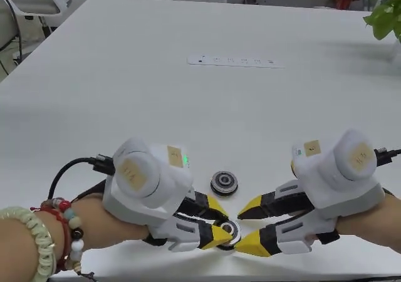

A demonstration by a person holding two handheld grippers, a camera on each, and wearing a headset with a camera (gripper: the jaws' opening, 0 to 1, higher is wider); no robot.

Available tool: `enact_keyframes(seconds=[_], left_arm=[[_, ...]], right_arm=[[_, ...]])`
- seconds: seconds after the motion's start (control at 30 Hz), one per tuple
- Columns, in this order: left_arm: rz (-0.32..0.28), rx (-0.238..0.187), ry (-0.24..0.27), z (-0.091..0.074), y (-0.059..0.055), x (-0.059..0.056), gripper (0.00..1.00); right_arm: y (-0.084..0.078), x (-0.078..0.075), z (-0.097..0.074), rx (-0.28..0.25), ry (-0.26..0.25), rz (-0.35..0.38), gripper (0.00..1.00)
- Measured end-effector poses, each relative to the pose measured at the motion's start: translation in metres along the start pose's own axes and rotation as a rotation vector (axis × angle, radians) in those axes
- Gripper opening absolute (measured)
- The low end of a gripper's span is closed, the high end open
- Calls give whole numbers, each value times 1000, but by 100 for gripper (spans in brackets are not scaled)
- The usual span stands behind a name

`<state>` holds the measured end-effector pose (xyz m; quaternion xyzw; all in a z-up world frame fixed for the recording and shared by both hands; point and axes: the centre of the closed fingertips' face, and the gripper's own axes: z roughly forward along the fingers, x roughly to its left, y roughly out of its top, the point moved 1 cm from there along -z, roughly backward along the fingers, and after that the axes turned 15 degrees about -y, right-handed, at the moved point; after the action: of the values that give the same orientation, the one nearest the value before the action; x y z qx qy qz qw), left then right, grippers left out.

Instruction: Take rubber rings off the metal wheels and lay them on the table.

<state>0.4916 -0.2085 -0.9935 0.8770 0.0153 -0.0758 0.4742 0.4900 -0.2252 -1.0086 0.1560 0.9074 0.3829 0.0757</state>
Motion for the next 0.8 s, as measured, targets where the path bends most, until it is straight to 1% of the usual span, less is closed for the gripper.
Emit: enact_keyframes(seconds=[0.13, 0.23, 0.27, 0.3, 0.33, 0.43, 0.5, 0.6, 0.67, 0.7, 0.8], left_arm=[[13, 3, 19, 0, 0, 4, 16], [48, 1, 39, 0, 1, 9, 15], [48, 10, 34, 1, -1, 9, 14], [46, -1, 44, 3, 1, 12, 14], [38, -7, 53, 3, 2, 16, 14], [24, -25, 64, 4, 2, 18, 14], [16, -40, 65, 3, 2, 19, 14], [0, -67, 69, 4, 2, 21, 13], [-9, -68, 67, 4, 3, 21, 13], [-32, -75, 72, 4, 4, 22, 13], [-38, -93, 79, 5, 4, 23, 13]], right_arm=[[0, -1, 0, 1, -7, -10, 26], [0, -3, 1, 1, -16, -15, 23], [-1, -3, 1, 3, -20, -18, 23], [-1, -4, 2, 3, -23, -18, 23], [-1, -6, 2, 2, -34, -21, 23], [-1, -10, 2, 2, -53, -26, 22], [-1, -13, 2, -1, -64, -25, 19], [-2, -14, 2, 0, -68, -29, 19], [-2, -14, 2, 0, -67, -31, 19], [-1, -14, 2, 1, -68, -32, 19], [-2, -15, 2, 2, -72, -29, 19]])
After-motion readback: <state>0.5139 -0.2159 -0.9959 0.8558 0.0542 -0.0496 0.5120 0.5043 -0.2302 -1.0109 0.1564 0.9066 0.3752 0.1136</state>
